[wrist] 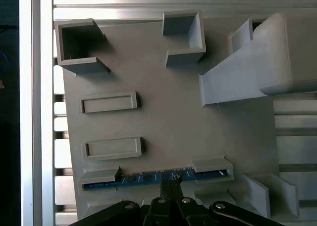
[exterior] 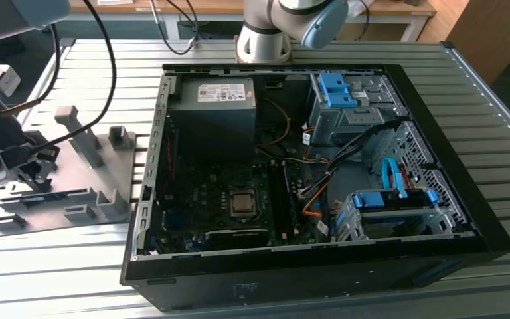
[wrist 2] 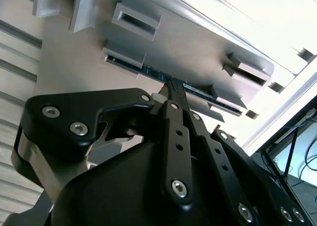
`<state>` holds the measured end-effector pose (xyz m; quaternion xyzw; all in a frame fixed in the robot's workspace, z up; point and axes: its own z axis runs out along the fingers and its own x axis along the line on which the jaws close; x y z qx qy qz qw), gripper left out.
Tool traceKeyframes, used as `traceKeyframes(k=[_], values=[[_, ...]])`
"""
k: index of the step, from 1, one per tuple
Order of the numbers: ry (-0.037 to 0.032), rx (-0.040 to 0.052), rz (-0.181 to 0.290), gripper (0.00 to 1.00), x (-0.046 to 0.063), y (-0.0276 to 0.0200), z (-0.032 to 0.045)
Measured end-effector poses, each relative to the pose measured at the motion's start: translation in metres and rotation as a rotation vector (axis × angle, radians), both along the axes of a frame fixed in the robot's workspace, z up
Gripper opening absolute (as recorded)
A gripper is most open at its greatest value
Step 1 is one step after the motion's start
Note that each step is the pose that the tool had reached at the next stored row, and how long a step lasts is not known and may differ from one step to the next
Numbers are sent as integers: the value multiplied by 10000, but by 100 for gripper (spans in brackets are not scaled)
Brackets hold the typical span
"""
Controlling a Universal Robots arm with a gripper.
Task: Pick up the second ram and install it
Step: 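Reach for the second ram, then pick up the second ram and move it above second insertion slot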
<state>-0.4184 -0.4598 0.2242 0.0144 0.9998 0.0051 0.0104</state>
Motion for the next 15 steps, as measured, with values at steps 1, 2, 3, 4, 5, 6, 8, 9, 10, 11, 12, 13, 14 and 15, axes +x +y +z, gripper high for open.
traceKeyframes(k=[1,2,3,4,5,6,8,9,10,11,12,13,14,15], values=[[1,0,0,10,0,0,0],[1,-1,0,10,0,0,0],[0,0,0,10,0,0,-2],[0,1,0,10,0,0,-2],[0,0,0,10,0,0,-2],[0,1,0,10,0,0,-3],[0,0,0,10,0,0,-3],[0,0,0,10,0,0,-3],[-1,1,0,10,0,0,-3],[0,0,0,10,0,0,-3],[0,1,0,10,0,0,-3],[0,1,0,10,0,0,-3],[0,0,3,10,0,0,-3],[0,0,14,10,0,0,-3]])
